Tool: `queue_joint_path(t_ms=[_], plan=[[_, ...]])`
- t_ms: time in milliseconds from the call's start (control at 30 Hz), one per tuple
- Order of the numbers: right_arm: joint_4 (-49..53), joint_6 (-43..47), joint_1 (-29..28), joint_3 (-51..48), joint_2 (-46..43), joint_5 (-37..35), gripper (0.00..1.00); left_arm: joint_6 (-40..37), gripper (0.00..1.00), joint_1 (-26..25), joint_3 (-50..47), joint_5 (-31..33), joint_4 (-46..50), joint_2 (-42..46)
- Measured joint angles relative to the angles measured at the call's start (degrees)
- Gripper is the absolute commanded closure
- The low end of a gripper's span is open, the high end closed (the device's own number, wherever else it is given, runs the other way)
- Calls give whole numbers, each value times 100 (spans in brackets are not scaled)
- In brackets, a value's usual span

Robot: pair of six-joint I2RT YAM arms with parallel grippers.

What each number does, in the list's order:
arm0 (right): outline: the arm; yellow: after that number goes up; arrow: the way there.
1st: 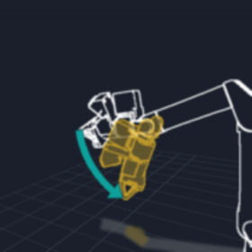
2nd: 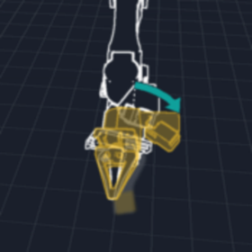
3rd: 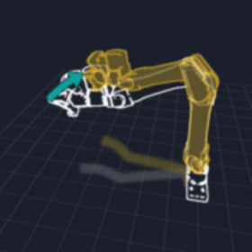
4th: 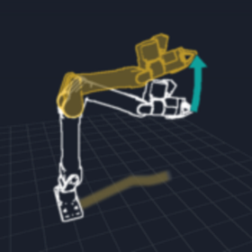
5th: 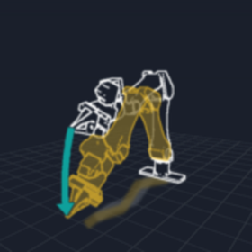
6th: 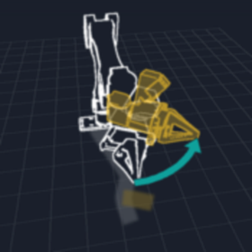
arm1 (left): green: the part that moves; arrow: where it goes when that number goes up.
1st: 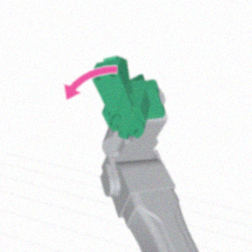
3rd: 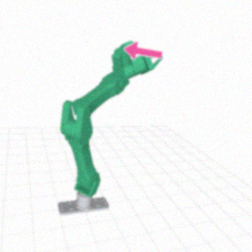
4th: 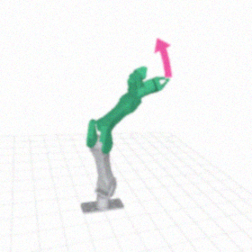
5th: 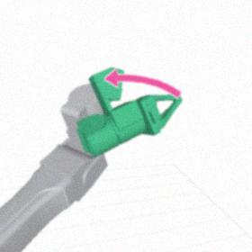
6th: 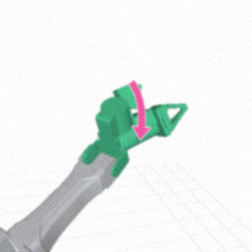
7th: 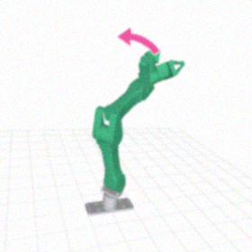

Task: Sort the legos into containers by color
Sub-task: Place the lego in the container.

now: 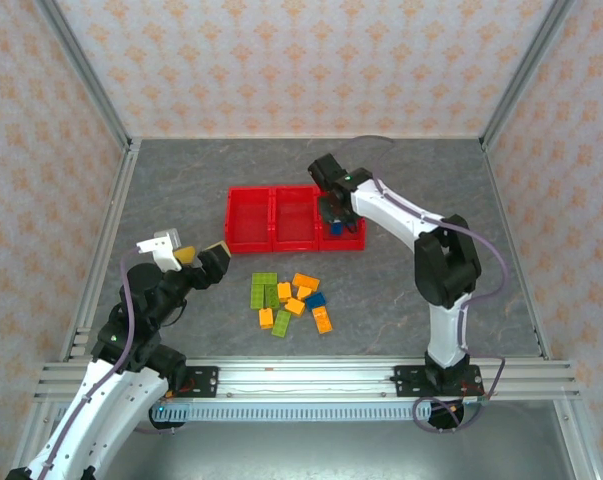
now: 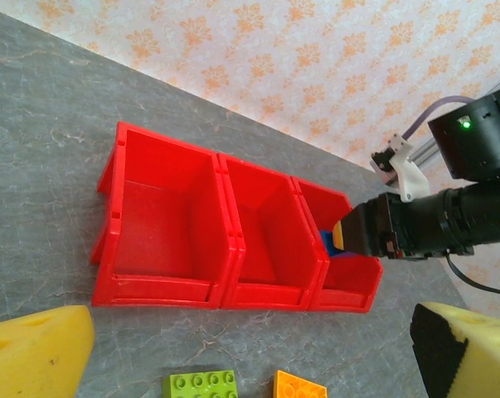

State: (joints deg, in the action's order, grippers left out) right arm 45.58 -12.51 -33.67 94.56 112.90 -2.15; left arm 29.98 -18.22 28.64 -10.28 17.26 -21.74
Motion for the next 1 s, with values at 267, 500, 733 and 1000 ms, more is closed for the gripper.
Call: queue_joint_path(t_ms=[267, 500, 733, 1000], plan=[[83, 85, 66, 157, 122, -168, 58, 0, 1, 0, 0, 0, 0, -4], [240, 122, 72, 118, 116, -380, 49, 0, 1, 0, 0, 0, 0, -61], [411, 83, 72, -68, -131, -428, 29, 0, 1, 0, 0, 0, 0, -63], [518, -94, -219, -295, -872, -302, 9, 0, 1, 0, 0, 2, 0, -63]])
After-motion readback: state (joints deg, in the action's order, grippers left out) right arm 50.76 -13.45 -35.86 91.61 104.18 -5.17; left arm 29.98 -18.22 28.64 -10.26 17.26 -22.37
